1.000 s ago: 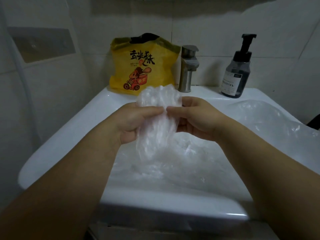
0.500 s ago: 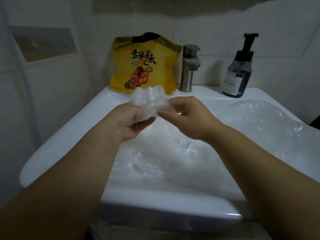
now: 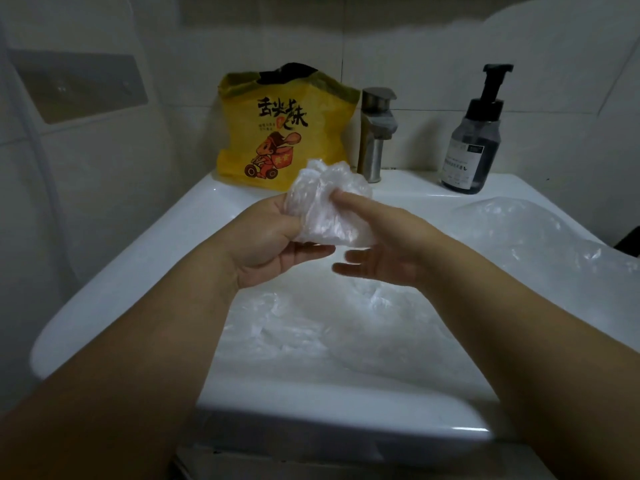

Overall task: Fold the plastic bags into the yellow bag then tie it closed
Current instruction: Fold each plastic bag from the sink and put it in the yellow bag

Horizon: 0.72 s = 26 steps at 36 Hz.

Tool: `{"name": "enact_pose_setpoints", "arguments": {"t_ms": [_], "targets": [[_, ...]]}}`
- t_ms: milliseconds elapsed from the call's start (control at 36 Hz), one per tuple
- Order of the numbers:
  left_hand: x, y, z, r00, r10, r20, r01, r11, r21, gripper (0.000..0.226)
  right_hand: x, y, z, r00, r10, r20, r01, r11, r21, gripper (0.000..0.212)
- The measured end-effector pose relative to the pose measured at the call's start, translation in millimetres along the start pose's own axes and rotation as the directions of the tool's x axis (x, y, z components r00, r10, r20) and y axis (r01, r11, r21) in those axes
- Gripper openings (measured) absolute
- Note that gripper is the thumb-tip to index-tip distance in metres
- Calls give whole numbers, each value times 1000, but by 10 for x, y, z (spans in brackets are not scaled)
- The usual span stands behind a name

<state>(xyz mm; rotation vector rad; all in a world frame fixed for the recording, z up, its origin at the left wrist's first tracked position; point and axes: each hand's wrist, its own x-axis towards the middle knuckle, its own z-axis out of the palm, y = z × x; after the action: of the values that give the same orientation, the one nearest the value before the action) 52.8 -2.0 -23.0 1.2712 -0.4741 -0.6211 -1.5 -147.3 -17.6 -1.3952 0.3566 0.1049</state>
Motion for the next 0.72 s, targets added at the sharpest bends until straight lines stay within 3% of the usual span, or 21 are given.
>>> {"name": "enact_pose_setpoints", "arguments": {"t_ms": [83, 139, 222, 278, 333, 389, 444, 500, 556, 639, 722], "targets": [[6, 8, -16, 1000, -3, -4, 3, 999, 42, 33, 5, -23, -13, 996, -83, -23, 85, 987, 139, 42], [9, 37, -53, 1000, 9, -8, -9, 1000, -1, 27, 17, -30, -33, 982, -177, -72, 183, 979, 91, 33], [2, 77, -108, 995, 6, 101, 6, 994, -110, 70, 15, -31, -64, 965, -259, -34, 256, 965, -60, 19], [-15, 52, -88, 982, -27, 185, 41, 996, -74, 90, -8, -16, -53, 963, -266, 36, 269, 952, -148, 13], [-7, -8, -38, 996, -53, 76, 46, 994, 97, 82, -15, 2, -49, 962, -265, 71, 273, 942, -196, 13], [27, -45, -22, 993, 12, -115, 14, 975, 221, 50, -1, 2, -53, 963, -258, 75, 268, 949, -168, 18], [87, -50, -76, 964, 63, -260, -20, 986, 166, 32, 23, -10, -49, 969, -234, 81, 236, 972, -15, 39], [112, -24, -136, 938, 90, -334, -64, 994, 89, 31, 48, 6, -28, 976, -176, 129, 159, 978, 133, 58], [114, -11, -139, 934, 104, -341, -87, 994, 64, 35, 70, 68, 30, 973, -96, 208, 73, 991, 115, 64], [113, -10, -92, 940, 107, -324, -118, 993, -13, 36, 85, 108, 118, 972, -145, 185, 124, 985, 121, 24], [114, 18, -78, 937, 102, -335, -137, 987, -82, 36, 86, 56, 104, 966, -236, 102, 215, 959, 182, 13]]}}
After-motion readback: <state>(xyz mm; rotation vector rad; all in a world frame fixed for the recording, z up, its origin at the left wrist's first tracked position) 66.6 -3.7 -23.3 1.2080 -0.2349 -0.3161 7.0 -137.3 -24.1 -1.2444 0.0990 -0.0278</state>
